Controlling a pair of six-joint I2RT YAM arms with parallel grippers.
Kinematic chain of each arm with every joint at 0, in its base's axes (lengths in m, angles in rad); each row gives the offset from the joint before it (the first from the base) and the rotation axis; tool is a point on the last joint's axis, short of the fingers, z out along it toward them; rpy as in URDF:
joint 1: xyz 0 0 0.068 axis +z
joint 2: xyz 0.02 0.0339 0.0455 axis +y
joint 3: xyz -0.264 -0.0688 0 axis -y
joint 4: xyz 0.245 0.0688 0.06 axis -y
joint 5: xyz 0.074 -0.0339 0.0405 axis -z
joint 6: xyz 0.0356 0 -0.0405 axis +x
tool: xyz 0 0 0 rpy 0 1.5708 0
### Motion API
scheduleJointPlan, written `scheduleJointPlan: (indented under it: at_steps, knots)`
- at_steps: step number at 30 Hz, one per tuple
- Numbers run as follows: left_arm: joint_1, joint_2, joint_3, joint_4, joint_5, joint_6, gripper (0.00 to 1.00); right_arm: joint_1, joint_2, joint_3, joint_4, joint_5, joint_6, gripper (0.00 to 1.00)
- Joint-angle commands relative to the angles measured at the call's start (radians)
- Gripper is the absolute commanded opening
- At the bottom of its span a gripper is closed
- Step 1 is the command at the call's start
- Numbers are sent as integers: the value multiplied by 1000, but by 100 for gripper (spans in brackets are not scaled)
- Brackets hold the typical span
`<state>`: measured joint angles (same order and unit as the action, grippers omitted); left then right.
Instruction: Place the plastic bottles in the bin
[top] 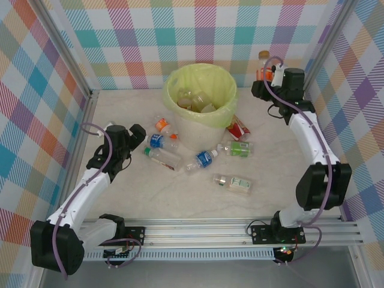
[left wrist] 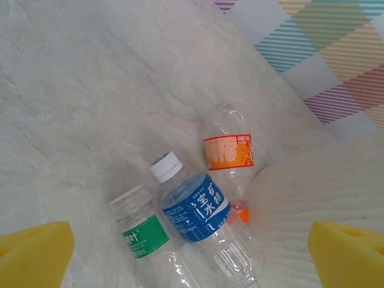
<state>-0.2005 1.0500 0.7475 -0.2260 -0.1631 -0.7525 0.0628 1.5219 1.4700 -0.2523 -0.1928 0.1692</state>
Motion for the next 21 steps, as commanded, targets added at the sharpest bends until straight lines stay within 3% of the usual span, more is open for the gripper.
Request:
scheduleJointPlan:
  at_steps: [1, 5, 9, 17, 21]
  knots:
    - [18, 7, -10, 50, 32, -25, 100, 19, -42, 58, -6, -165, 14, 60]
    - [46, 19, -26, 105, 116, -87, 100, 39, -51, 115, -25, -310, 54, 61]
    - [49, 25, -31, 121, 128, -109, 100, 77, -35, 172, -61, -378, 46, 61]
    - [52, 28, -31, 106, 140, -113, 100, 139, 51, 286, -183, -413, 10, 63]
    - [53, 45, -22, 101, 161, -116, 100, 186, 96, 335, -265, -318, -26, 64]
